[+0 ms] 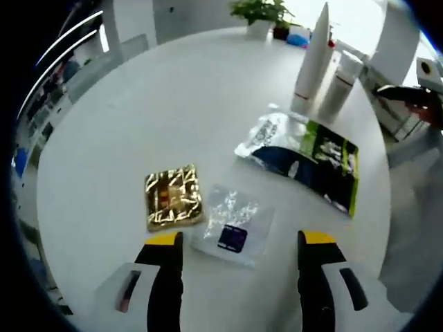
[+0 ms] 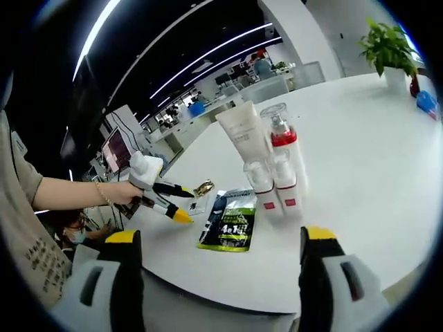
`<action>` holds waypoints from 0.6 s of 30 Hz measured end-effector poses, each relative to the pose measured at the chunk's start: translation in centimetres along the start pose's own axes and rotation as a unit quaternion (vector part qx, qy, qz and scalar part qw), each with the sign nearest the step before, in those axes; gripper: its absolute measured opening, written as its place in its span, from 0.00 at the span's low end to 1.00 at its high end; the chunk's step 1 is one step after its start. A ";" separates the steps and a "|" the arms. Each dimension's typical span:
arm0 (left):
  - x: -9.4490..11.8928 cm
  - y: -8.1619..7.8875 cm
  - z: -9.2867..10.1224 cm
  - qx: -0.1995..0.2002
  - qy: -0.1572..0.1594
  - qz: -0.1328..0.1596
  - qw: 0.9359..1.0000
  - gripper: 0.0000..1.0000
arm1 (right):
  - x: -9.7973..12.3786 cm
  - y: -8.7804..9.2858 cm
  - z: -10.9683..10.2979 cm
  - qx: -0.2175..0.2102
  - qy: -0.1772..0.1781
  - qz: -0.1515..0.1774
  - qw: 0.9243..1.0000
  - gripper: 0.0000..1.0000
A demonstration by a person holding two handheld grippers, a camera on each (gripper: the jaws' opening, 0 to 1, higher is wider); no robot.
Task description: Arrange the skincare products in the storage area until every visible bottle or jar stands upright without overlapping.
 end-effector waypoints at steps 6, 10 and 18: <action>-0.1 -0.2 0.0 -0.030 -0.001 -0.014 0.999 0.54 | 0.0 0.0 0.1 0.000 0.000 0.000 1.000 0.95; 0.0 -0.6 0.3 -0.036 0.003 -0.017 0.999 0.37 | 0.0 0.0 0.1 0.000 0.000 0.000 1.000 0.95; -0.1 -0.6 0.8 -0.052 0.007 -0.028 0.998 0.35 | 0.0 0.1 0.0 0.003 -0.001 0.000 1.000 0.95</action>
Point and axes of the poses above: the point that each gripper's makers call its tool centre point, and the gripper's own axes: x roughly backward along the fingers, z roughly to its right, y roughly out of its underside, the point moved 8 cm from there along x, roughly backward along the fingers, and after that the axes turned 9 degrees about -y, right-handed, at the moved point
